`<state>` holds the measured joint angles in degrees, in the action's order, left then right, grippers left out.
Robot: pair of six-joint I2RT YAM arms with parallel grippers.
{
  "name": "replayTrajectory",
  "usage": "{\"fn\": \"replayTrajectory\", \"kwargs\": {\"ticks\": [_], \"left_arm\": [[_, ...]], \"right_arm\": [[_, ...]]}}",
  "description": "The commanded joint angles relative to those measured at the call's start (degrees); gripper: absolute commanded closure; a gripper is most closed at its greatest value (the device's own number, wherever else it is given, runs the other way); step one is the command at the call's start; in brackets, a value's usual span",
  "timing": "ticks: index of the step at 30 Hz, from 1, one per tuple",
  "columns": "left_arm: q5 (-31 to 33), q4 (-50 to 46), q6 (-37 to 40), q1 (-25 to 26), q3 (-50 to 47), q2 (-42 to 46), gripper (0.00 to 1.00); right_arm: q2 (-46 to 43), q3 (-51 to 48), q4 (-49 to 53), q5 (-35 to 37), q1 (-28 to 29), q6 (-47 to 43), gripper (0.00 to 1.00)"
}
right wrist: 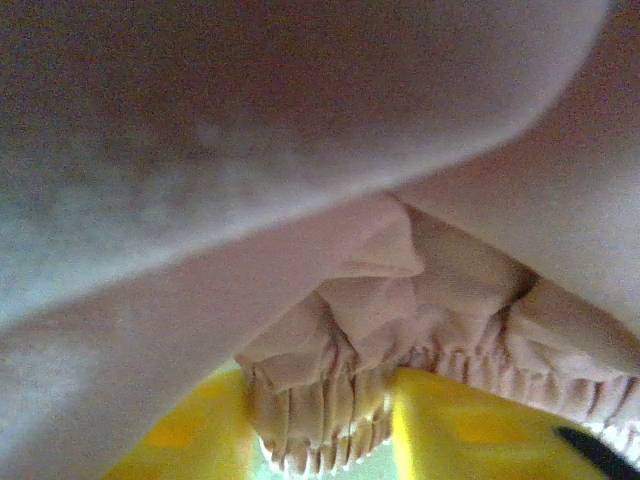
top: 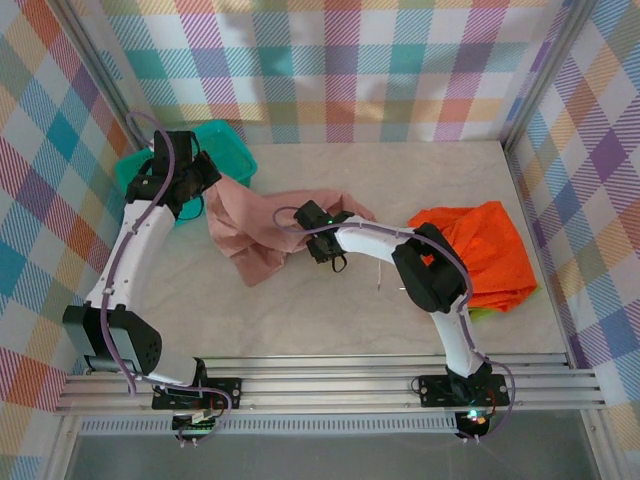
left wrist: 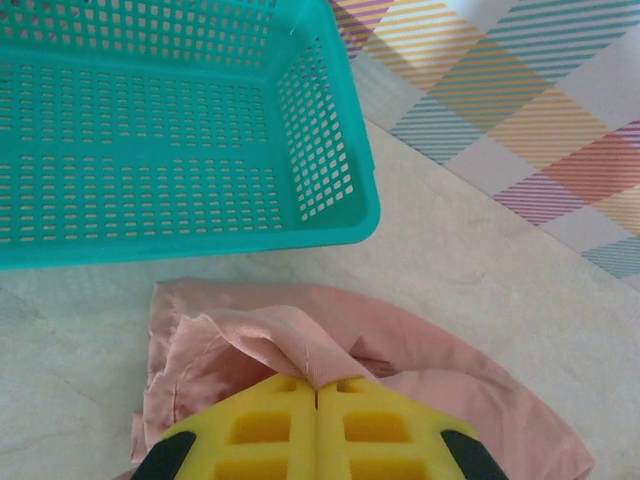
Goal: Fold and stack the shorts
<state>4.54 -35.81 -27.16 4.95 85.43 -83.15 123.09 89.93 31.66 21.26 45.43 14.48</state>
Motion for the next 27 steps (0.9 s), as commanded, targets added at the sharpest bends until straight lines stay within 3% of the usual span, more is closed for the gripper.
{"fn": "replayTrajectory", "kwargs": {"ticks": [1, 4, 7, 17, 27], "left_arm": [[1.04, 1.15, 0.28, -0.64, -1.02, 2.13, 1.0], [1.25, 1.1, 0.27, -0.76, -0.84, 2.46, 1.0], [1.34, 0.6, 0.36, -1.21, 0.15, 2.97, 1.0], [0.68, -2.92, 0.6, -3.24, 8.38, 5.26, 1.0], [-0.73, -7.06, 1.35, -3.63, 22.94, 6.27, 1.0]], "right_arm": [[1.65, 0.43, 2.53, 1.98, 0.23, -0.57, 0.74], [0.31, 0.09, 2.63, 4.56, 0.1, -1.32, 0.9], [-3.15, -0.97, 3.07, 7.07, 0.01, -2.96, 0.99], [-28.28, -4.88, 3.53, 12.48, -2.21, -11.64, 1.0], [-43.11, 4.13, 3.66, 13.11, -5.67, -15.76, 1.0]]}}
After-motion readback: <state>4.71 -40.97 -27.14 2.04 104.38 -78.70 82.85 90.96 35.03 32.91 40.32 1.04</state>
